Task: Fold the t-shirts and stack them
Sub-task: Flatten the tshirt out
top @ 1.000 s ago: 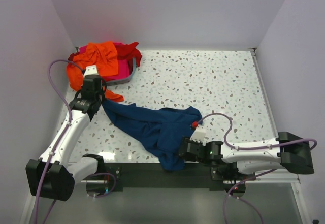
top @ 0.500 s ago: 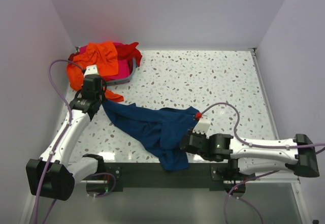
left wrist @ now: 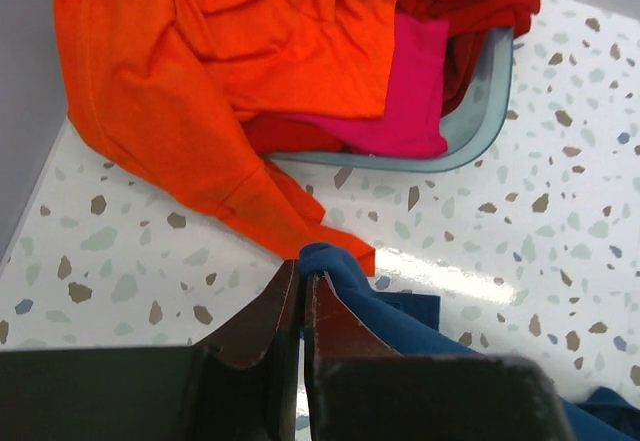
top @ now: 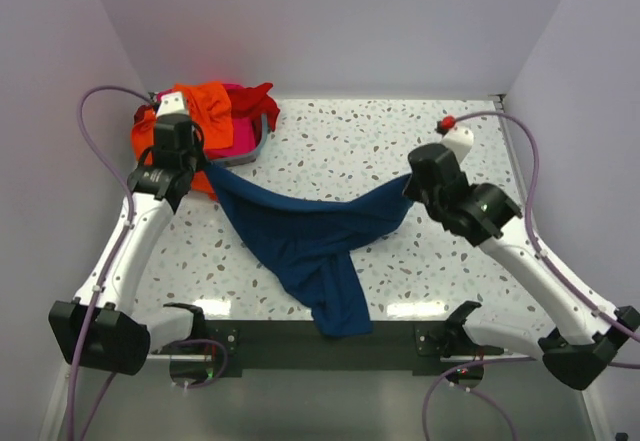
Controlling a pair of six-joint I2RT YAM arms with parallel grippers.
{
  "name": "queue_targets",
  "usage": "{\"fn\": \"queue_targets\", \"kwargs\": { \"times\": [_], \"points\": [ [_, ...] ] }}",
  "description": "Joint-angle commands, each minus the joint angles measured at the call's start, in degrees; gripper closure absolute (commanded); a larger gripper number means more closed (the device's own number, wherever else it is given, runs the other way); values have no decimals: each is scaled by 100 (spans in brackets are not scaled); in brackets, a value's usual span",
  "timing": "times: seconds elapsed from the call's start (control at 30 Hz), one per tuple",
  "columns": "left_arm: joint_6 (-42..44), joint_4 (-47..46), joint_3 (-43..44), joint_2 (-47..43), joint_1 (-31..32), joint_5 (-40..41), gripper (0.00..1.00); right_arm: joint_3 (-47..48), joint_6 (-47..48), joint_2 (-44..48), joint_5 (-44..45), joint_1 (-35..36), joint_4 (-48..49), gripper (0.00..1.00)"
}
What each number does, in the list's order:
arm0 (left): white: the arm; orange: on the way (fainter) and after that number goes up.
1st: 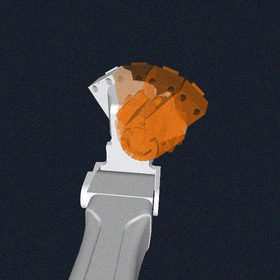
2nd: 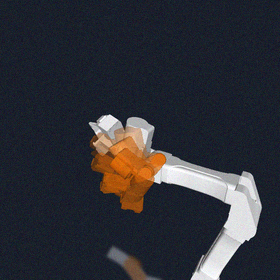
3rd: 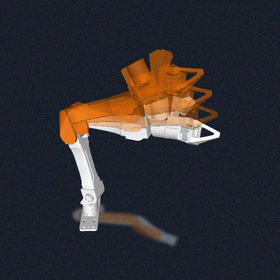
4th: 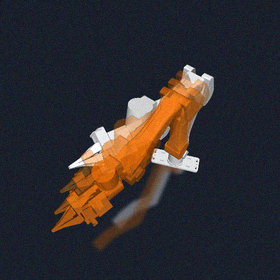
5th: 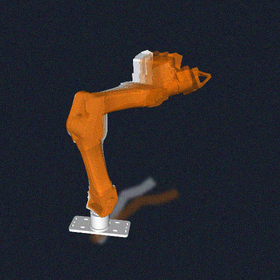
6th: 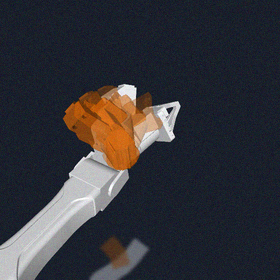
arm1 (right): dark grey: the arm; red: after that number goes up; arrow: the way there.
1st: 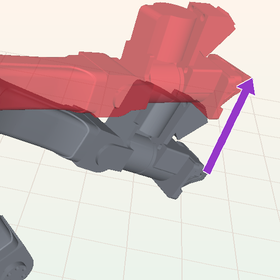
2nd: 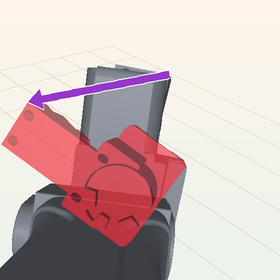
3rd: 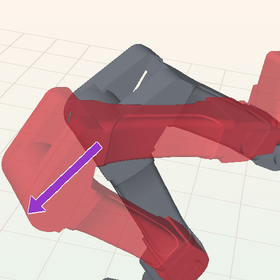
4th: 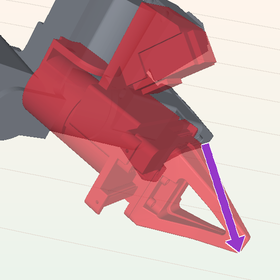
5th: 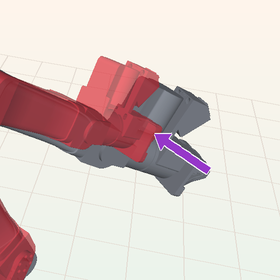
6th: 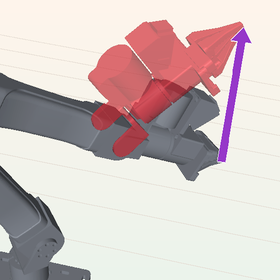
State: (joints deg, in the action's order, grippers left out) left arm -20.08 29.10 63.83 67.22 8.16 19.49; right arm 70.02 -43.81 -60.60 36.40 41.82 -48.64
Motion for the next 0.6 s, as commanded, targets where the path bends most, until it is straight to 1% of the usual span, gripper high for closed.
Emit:
{"fn": "queue_targets", "kwargs": {
  "times": [0.0, 0.03, 0.07, 0.1, 0.13, 0.17, 0.2, 0.23, 0.3, 0.33, 0.4, 0.43, 0.5, 0.57],
  "points": [
    [-102, 112, 866, 194, -122, -103, 100, 1011, 1207, -382, -457, -911, 92, 100],
    [-111, 218, 1016, 212, -131, -103, 100, 1510, 1400, -470, -572, -1113, 57, 100],
    [-111, 280, 1174, 230, -148, -103, 100, 1784, 1489, -636, -738, -1437, -56, 100],
    [-119, 332, 1480, 239, -148, -112, 100, 2057, 1559, -690, -740, -1553, -127, 100],
    [-102, 437, 1631, 239, -148, -181, 100, 2634, 1699, -768, -749, -1641, -189, 100],
    [-102, 482, 1946, 221, -157, -234, 100, 2936, 1761, -874, -757, -1781, -355, 100],
    [-93, 543, 2114, 213, -157, -304, 100, 3252, 1806, -953, -749, -1826, -443, 100],
    [-102, 657, 2281, 186, -157, -392, 100, 3916, 1910, -1032, -731, -1836, -531, 100],
    [-84, 711, 2695, 90, -157, -752, 100, 4631, 2069, -1269, -740, -1853, -839, 100],
    [-84, 728, 2800, 37, -148, -997, 100, 5340, 2104, -1340, -766, -1853, -936, 100],
    [-93, 772, 3108, -129, -148, -1209, 100, 5985, 2210, -1498, -845, -1853, -1191, 100],
    [-76, 842, 3213, -183, -148, -1410, 100, 6476, 2315, -1490, -915, -1853, -1235, 100],
    [-23, 991, 3591, -306, -148, -1596, 100, 6778, 2464, -1342, -1038, -1853, -1227, 100],
    [30, 1106, 3941, -385, -148, -1904, 100, 6762, 2561, -1096, -1275, -1853, -939, 100]
  ]
}}
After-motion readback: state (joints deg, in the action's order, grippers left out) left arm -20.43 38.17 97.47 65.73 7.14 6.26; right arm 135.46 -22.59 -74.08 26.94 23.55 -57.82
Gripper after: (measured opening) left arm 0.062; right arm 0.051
